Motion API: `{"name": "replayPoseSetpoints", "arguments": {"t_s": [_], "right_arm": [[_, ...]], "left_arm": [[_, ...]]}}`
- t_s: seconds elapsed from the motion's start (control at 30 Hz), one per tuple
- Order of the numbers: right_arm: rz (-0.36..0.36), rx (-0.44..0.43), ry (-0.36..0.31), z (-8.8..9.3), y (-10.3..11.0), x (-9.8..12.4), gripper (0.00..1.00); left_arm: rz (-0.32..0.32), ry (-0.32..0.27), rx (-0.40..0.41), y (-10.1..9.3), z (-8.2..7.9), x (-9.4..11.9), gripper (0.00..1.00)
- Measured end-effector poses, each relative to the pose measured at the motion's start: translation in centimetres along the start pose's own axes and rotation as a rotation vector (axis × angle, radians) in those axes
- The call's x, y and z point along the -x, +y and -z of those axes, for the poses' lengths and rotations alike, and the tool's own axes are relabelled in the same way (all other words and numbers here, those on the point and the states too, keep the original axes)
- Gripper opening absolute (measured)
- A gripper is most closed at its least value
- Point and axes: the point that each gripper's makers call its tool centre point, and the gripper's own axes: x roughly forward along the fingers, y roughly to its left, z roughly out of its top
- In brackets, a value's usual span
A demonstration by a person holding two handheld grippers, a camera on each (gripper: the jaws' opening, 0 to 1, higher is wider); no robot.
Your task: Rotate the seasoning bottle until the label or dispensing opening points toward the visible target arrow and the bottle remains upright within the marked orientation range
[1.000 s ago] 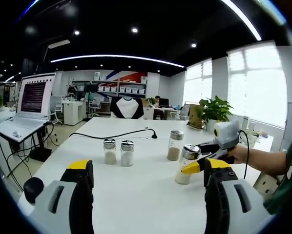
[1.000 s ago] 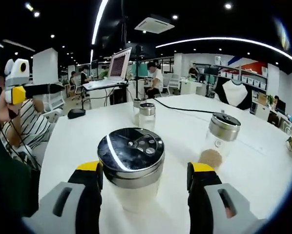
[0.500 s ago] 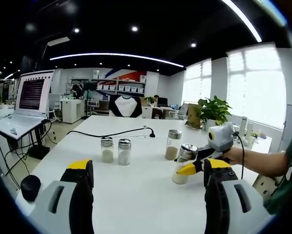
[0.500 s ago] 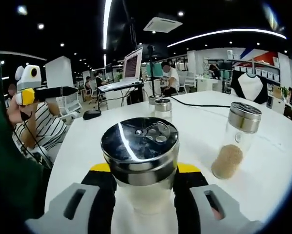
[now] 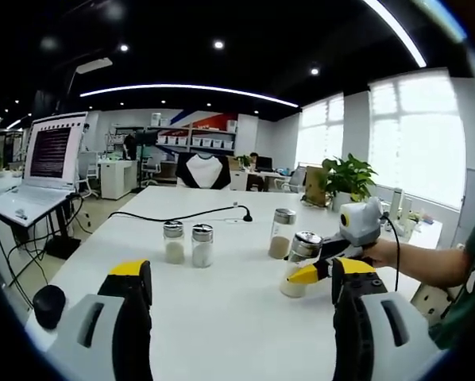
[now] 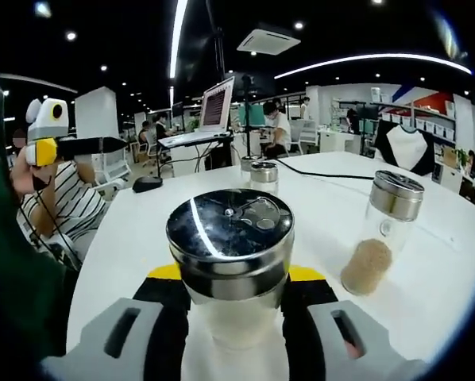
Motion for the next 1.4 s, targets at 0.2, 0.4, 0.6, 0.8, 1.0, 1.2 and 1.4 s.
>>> {"name": "replayPoseSetpoints", "arguments": {"t_s": [0.2, 0.4, 0.6, 0.8, 1.0, 1.2, 1.4], "right_arm": [[0.020, -0.006, 0.000, 0.05, -0.07, 0.03, 0.43], [0.038, -0.013, 0.004, 0.09, -0.13, 0.06, 0.43], [0.060, -0.023, 0.011, 0.16, -0.19, 0.10, 0.43], [0.082, -0.033, 0.015, 0.15, -0.32, 0.05, 0.43], [0.111, -0.047, 0.006, 0.15, -0.39, 0.00, 0.43], [0.150, -0.066, 0.018, 0.19, -0.40, 0.00, 0.43], [0.186, -0.079, 0.011, 0.21, -0.49, 0.06, 0.43]], "left_arm": [[0.002, -0.001, 0.000, -0.03, -0.15, -0.13, 0.99], [0.000, -0.002, -0.004, -0.05, -0.15, -0.22, 1.00], [-0.004, -0.004, -0.002, 0.06, -0.21, -0.12, 1.00], [-0.003, -0.003, -0.004, 0.00, -0.21, -0.12, 0.99], [-0.003, 0.002, -0.001, 0.00, -0.09, -0.14, 0.99], [-0.001, 0.002, -0.001, -0.09, -0.11, -0.08, 0.99], [-0.002, 0.003, -0.001, -0.15, -0.16, 0.05, 0.99]]}}
